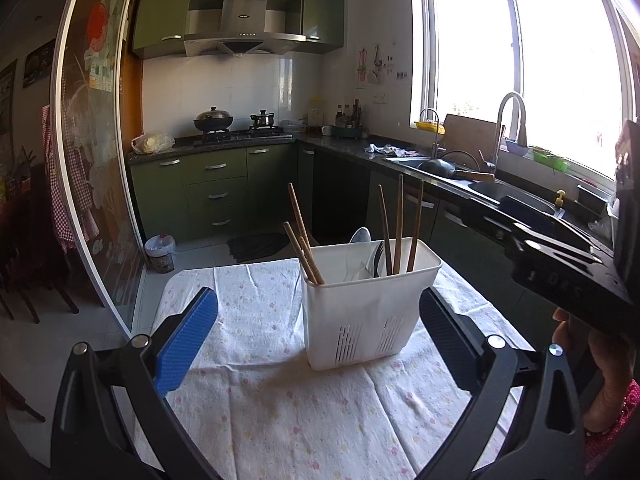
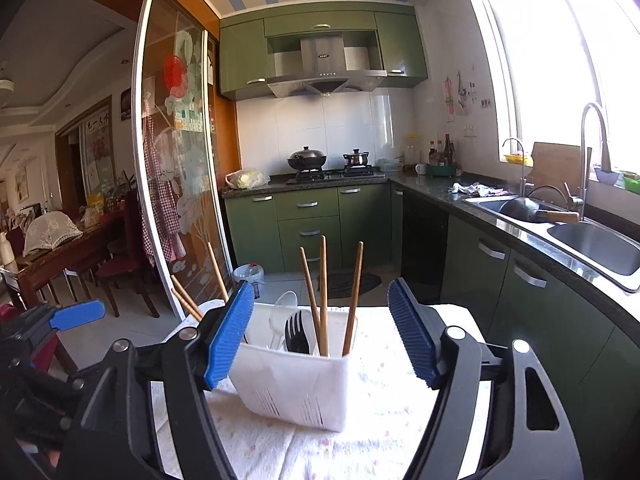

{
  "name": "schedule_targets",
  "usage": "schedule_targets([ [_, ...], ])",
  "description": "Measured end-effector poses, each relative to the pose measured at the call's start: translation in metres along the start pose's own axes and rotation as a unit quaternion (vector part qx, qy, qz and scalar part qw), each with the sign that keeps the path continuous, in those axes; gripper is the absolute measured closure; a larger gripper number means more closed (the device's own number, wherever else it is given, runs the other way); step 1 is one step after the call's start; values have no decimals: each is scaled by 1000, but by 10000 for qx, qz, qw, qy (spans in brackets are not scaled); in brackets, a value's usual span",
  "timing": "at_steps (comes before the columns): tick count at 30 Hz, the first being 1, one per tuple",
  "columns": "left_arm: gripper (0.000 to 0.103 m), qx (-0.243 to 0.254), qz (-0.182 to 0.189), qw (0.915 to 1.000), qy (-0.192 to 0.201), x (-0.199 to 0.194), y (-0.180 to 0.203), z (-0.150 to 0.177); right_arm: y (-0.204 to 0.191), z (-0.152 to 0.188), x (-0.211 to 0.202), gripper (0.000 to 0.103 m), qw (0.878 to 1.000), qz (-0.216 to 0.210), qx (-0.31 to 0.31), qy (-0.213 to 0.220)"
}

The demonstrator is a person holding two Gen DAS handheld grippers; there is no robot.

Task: Organize utensils

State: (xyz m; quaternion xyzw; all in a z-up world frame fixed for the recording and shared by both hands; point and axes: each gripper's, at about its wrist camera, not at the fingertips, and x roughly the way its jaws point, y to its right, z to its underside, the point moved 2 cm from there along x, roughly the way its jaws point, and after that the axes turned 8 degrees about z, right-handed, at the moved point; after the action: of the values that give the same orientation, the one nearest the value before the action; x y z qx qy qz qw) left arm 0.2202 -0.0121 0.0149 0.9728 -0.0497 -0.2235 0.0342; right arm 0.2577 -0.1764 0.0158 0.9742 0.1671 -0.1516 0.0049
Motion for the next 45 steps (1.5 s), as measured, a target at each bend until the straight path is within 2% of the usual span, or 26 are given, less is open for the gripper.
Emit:
schedule_targets([
  [4, 7, 69, -130, 9999, 37, -17, 6, 9, 18, 22, -52, 18, 9999, -10, 67, 93],
  [6, 7, 86, -210, 9997, 54, -26, 8, 16, 25, 34, -74, 15, 10000, 14, 87, 26],
  [9, 7, 0, -282, 9996, 61, -43, 10, 29, 34, 54, -107, 5, 9999, 58, 141, -72],
  [14, 7, -156, -492, 9986, 120, -76, 9, 52, 41, 80, -156, 5, 9996, 13, 146, -222],
  [19, 7, -241, -694, 9969, 292, -113, 11, 68, 42, 99, -203, 5, 9998, 45, 156, -99],
  [22, 7, -260, -763, 9964, 270, -125, 12, 74, 44, 106, -222, 5, 9997, 32, 252, -48],
  [30, 7, -201, -762, 9965, 274, -145, 20, 85, 41, 109, -252, 5, 9989, -67, 451, 100],
  [37, 7, -214, -646, 9969, 398, -157, 28, 88, 41, 107, -258, 5, 9984, -24, 555, 74],
  [45, 7, -204, -597, 9972, 412, -161, 30, 92, 39, 98, -266, 5, 9982, 16, 540, 243],
])
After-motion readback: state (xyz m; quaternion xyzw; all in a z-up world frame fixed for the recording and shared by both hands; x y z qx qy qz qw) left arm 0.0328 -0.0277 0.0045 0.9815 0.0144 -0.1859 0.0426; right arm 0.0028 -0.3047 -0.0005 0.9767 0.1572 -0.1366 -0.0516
